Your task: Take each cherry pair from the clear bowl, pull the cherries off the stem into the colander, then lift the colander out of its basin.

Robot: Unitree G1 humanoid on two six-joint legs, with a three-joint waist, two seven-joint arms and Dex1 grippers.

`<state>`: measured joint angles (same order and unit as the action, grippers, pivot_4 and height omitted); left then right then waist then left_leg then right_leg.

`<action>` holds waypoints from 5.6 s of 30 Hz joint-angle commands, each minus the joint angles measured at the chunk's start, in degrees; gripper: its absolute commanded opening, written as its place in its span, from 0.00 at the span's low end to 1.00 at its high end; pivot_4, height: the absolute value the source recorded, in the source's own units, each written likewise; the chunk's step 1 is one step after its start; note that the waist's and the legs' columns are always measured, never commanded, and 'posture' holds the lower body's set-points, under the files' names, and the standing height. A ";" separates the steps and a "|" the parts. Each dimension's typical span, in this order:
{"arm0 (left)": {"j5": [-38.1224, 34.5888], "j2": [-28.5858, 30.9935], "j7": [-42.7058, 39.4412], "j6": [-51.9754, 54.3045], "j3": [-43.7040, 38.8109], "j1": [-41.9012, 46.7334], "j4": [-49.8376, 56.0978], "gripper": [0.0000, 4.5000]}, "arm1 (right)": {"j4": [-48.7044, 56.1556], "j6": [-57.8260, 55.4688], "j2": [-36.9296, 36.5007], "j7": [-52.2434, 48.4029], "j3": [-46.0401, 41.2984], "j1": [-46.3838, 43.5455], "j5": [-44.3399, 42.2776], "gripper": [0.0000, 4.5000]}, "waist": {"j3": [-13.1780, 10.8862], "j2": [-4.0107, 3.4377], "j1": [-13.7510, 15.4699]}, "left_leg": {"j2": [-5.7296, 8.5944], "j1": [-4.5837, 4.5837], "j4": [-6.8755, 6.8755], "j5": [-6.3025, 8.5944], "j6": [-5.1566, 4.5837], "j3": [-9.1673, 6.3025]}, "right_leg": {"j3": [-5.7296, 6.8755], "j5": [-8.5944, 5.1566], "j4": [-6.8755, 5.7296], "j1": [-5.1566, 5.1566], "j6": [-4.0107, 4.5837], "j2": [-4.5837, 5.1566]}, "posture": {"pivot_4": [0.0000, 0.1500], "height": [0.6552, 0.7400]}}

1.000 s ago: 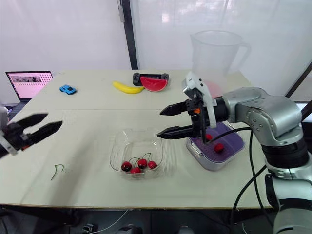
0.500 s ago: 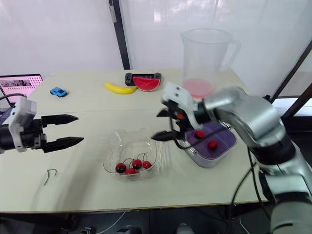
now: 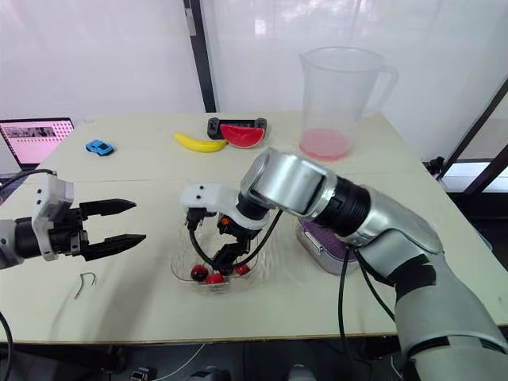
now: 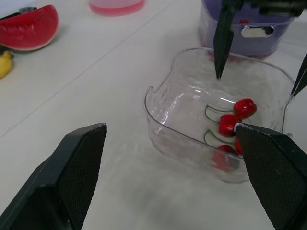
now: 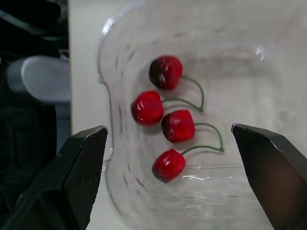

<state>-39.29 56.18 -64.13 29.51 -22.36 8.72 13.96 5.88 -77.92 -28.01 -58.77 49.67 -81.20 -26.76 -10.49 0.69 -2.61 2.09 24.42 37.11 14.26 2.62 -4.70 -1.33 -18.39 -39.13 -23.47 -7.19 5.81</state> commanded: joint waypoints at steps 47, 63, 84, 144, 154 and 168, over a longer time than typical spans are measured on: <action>-3.60 -4.09 5.30 4.79 1.51 9.40 -1.51 1.00 | 10.86 19.49 -5.26 3.64 -12.99 7.89 7.19 0.11 | 0.01 0.02 0.15 | 0.08 -0.01 0.02 -0.01 0.02 -0.05 | 0.07 0.00 0.01 0.06 0.00 -0.03 | 1.00 1.00; -16.74 -15.21 17.20 18.98 4.40 28.54 -5.80 1.00 | 7.97 64.50 -4.70 29.21 -17.87 27.74 44.01 0.11 | 0.03 0.14 0.05 | 0.13 -0.02 0.12 -0.23 0.40 -0.01 | 0.04 0.01 -0.03 0.11 -0.01 -0.08 | 1.00 1.00; -8.75 -17.04 14.59 19.21 12.70 35.49 -8.49 0.81 | 10.20 74.08 -1.83 24.46 -19.99 31.63 63.38 0.10 | 0.03 0.15 -0.01 | 0.10 -0.03 0.09 -0.28 0.49 -0.03 | 0.03 0.01 -0.01 0.14 -0.01 -0.16 | 1.00 1.00; -17.33 -16.93 4.94 25.65 13.84 37.21 -1.14 0.00 | 15.22 17.89 -0.60 4.70 -50.46 32.86 -14.89 0.36 | 0.02 0.12 0.06 | 0.07 -0.08 0.14 -0.21 0.36 -0.11 | 0.07 0.01 0.00 0.25 -0.01 -0.14 | 1.00 1.00; -16.69 -16.93 4.66 25.12 14.35 37.09 -1.30 0.00 | 13.98 21.25 -3.98 4.87 -48.30 34.10 -13.95 0.36 | 0.02 0.12 0.09 | 0.07 -0.08 0.14 -0.22 0.37 -0.10 | 0.07 0.01 0.01 0.25 -0.01 -0.13 | 1.00 1.00; -15.05 -16.83 4.66 22.81 14.63 36.52 -2.47 0.00 | 10.53 23.46 -15.55 1.87 -53.70 40.70 -15.67 0.36 | 0.00 0.14 0.26 | 0.07 -0.06 0.16 -0.13 0.21 -0.08 | 0.06 0.01 0.05 0.29 0.00 -0.12 | 1.00 1.00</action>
<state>-54.31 39.10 -59.54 53.47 -6.09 44.60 11.22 15.69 -55.22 -41.90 -56.00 -1.26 -40.29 -41.92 -10.49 0.83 -2.35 2.16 24.35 37.27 14.13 2.83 -4.78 -1.26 -18.38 -39.08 -23.18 -7.20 5.69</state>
